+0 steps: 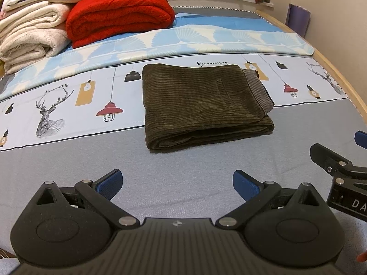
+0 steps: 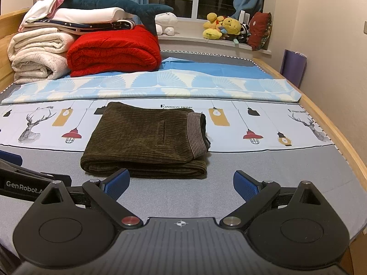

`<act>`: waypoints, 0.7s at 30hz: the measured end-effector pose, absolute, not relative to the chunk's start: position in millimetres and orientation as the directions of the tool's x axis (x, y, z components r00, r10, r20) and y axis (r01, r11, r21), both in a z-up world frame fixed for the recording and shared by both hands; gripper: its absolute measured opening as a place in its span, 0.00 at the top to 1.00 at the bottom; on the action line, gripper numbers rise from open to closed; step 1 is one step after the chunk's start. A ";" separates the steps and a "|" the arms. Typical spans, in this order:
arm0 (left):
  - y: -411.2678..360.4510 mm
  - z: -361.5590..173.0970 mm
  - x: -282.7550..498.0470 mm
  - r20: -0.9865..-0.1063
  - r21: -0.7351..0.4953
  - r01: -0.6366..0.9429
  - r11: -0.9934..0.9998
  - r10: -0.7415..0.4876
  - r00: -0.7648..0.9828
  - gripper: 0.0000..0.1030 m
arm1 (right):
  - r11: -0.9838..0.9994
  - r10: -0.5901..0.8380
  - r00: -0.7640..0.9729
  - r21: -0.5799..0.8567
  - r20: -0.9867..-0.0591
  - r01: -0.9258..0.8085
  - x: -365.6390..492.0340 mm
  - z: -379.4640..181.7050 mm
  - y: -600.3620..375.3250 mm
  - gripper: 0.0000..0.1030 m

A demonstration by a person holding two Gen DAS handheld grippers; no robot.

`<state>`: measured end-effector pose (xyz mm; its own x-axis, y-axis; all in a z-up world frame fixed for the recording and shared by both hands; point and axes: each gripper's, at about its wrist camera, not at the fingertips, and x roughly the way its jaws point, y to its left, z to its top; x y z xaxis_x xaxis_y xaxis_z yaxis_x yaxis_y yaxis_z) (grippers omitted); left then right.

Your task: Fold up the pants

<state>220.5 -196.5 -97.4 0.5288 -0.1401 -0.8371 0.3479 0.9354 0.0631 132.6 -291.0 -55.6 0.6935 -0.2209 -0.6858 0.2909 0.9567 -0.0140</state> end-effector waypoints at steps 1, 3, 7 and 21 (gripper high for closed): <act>-196.5 -97.3 220.6 -0.837 0.063 0.347 0.936 -0.140 0.528 0.01 | 0.957 -0.221 0.693 -0.015 -0.686 0.291 132.5 -55.7 -290.8 0.06; -196.3 -97.4 220.6 -0.837 0.063 0.347 0.936 -0.140 0.529 0.01 | 0.957 -0.221 0.693 -0.014 -0.686 0.291 132.6 -55.7 -290.8 0.06; -196.0 -97.5 220.9 -0.838 0.063 0.348 0.936 -0.140 0.528 0.01 | 0.958 -0.218 0.694 -0.015 -0.687 0.286 132.0 -55.6 -291.1 0.06; -197.4 -97.8 221.3 -0.837 0.067 0.350 0.934 -0.139 0.529 0.01 | 0.958 -0.219 0.694 -0.016 -0.686 0.286 131.9 -55.3 -291.6 0.06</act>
